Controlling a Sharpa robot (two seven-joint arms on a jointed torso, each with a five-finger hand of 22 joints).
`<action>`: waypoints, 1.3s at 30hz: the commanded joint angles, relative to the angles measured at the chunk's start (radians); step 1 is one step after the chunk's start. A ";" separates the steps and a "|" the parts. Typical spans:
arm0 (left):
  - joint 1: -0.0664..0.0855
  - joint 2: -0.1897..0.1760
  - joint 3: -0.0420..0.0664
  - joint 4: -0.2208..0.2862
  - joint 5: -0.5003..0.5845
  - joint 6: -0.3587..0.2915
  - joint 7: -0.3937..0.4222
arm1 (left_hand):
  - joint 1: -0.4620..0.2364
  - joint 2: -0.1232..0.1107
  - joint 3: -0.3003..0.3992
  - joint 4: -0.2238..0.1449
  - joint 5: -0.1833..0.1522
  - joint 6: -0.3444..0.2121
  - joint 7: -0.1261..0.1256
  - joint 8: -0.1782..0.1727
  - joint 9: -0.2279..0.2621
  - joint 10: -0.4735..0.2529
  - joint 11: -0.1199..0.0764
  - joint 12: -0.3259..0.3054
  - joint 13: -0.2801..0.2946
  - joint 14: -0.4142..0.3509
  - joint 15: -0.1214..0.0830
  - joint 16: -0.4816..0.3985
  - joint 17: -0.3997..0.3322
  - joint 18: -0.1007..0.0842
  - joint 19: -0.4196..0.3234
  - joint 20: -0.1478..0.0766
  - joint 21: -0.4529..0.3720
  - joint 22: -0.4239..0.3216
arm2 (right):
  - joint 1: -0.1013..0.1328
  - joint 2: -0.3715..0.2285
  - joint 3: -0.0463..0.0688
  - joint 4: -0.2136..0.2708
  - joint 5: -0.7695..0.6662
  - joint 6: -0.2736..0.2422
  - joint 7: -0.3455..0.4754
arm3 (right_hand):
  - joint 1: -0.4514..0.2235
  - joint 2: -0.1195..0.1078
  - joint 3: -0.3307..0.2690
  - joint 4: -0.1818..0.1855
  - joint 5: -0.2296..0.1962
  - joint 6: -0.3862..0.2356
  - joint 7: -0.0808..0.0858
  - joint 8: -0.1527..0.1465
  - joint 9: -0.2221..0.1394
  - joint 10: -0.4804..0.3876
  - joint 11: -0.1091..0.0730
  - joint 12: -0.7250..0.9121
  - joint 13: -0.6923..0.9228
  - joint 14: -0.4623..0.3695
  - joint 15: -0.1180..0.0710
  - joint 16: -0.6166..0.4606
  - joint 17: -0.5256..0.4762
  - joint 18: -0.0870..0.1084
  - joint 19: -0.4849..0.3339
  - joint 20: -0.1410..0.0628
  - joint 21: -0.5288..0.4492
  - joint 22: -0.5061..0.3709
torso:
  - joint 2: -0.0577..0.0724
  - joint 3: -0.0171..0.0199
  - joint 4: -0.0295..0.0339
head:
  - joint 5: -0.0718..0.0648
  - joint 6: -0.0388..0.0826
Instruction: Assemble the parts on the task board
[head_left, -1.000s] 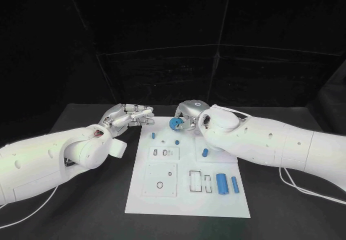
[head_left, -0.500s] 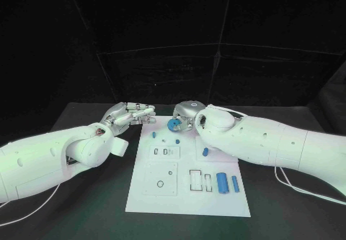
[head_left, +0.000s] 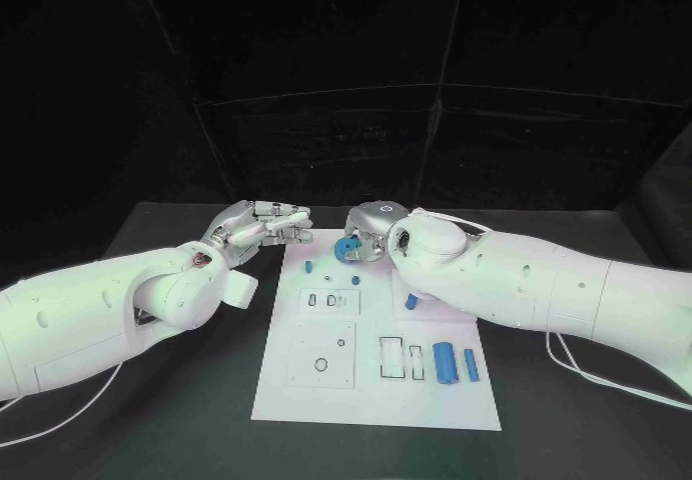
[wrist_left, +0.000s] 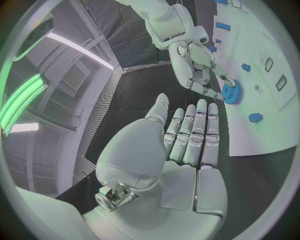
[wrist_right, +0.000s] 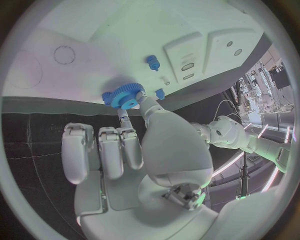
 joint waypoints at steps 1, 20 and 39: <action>0.002 0.003 0.001 -0.001 0.001 0.010 0.012 | 0.006 0.007 -0.002 -0.006 -0.002 -0.007 0.041 -0.005 0.000 -0.002 0.009 -0.007 0.000 0.001 0.008 -0.005 0.001 0.005 0.005 0.001 -0.005 -0.001 | -0.002 0.002 -0.002 -0.003 -0.007 0.018 -0.001 | -0.013 -0.008 0.004 0.003 -0.017 -0.005 0.000 -0.002 -0.002 0.088 0.009 -0.006 0.236 0.104 0.007 0.002 0.263 -0.009 0.037 0.008 -0.002 0.114 | 0.001 0.0000 -0.0023 | 0.000 -0.002; 0.003 0.017 0.001 -0.011 0.001 0.012 0.004 | 0.005 0.007 -0.002 -0.006 -0.002 -0.007 0.041 -0.005 0.000 -0.002 0.009 -0.007 0.000 0.001 0.009 -0.006 0.002 0.005 0.005 0.001 -0.006 -0.001 | -0.003 0.004 -0.002 -0.007 -0.002 0.000 -0.013 | -0.075 -0.045 -0.041 0.035 -0.062 -0.061 0.004 -0.035 -0.004 0.075 0.013 -0.023 0.220 0.104 0.010 0.002 0.263 -0.006 0.030 0.011 -0.008 0.101 | 0.000 0.0009 -0.0015 | -0.001 -0.004; 0.003 0.018 0.001 -0.017 0.001 0.014 0.000 | 0.005 0.007 -0.002 -0.006 -0.002 -0.007 0.041 -0.005 0.000 -0.002 0.009 -0.007 0.000 0.001 0.009 -0.006 0.002 0.005 0.005 0.001 -0.006 -0.001 | -0.003 -0.086 -0.002 0.071 0.061 -0.163 0.042 | -0.142 -0.014 -0.125 0.153 -0.017 -0.062 0.010 -0.037 0.002 0.075 0.020 -0.024 0.220 0.104 0.016 0.002 0.263 -0.005 0.030 0.018 -0.009 0.099 | -0.002 0.0005 -0.0041 | 0.000 -0.004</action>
